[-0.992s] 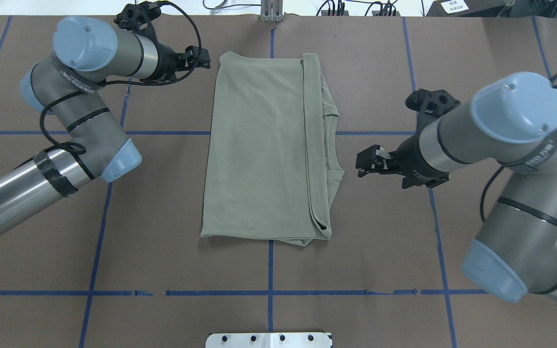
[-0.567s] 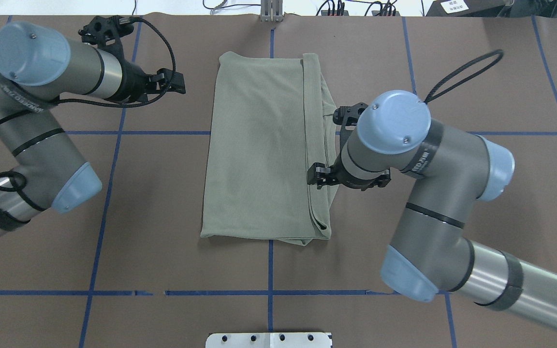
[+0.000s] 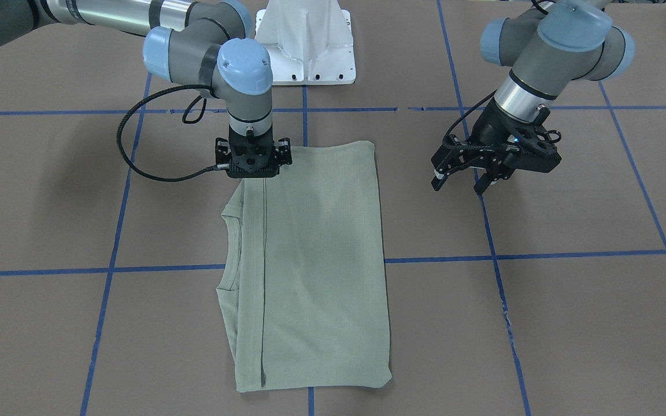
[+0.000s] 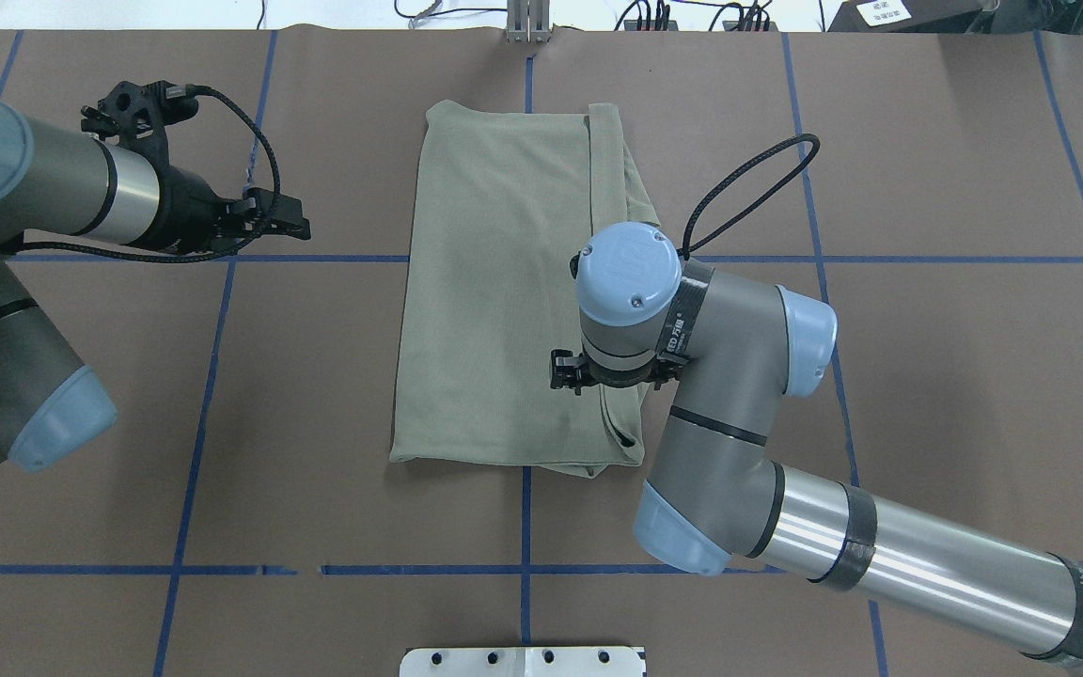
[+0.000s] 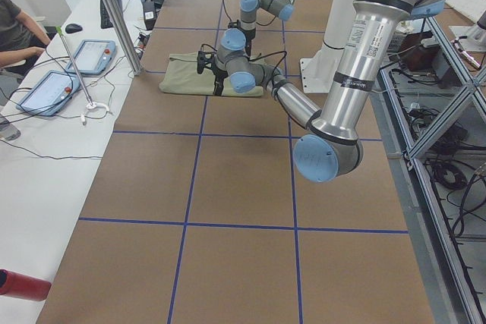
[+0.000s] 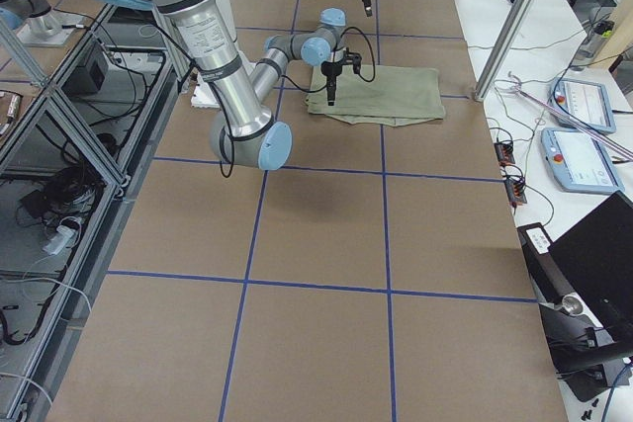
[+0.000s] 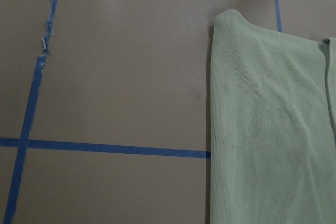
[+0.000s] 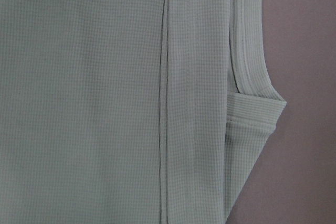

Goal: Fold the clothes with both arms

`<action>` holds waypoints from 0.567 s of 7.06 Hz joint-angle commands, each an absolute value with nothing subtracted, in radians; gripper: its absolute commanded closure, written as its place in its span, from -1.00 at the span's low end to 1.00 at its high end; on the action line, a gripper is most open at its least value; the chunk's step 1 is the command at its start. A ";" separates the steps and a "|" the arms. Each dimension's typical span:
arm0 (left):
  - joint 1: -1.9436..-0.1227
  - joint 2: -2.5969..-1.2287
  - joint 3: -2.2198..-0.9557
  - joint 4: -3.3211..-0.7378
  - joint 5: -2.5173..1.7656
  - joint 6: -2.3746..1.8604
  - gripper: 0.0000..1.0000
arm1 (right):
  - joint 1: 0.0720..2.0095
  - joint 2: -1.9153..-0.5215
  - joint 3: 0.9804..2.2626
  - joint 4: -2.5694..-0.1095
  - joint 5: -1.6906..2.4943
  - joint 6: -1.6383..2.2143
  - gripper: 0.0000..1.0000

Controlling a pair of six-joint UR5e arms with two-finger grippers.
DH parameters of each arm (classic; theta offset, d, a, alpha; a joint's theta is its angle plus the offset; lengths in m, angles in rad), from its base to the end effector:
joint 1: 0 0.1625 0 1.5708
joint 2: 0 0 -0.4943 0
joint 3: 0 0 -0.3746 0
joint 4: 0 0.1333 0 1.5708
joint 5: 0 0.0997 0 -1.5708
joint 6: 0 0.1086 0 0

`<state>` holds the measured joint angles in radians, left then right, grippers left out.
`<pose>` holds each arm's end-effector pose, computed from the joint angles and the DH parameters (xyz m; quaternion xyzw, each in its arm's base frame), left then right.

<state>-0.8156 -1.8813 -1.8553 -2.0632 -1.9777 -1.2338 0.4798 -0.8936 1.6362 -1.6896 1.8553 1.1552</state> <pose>0.3427 -0.4958 0.3813 0.1311 0.5190 -0.0971 0.8390 -0.5979 -0.4270 0.3208 0.0099 -0.3322 -0.0132 0.9431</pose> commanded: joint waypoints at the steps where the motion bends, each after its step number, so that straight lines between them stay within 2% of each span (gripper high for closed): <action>1: -0.813 -1.879 -1.858 -2.063 -1.980 -1.236 -1.00 | 0.465 -0.908 1.617 -1.692 1.855 1.147 -1.00; 4: -0.813 -1.881 -1.852 -2.065 -1.999 -1.244 -1.00 | 0.450 -0.903 1.628 -1.796 1.862 1.131 -1.00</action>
<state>-0.8131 -1.8793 -1.8548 -2.0642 -1.9855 -1.2406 0.4553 -0.9031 1.6244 -1.7630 1.8601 1.1338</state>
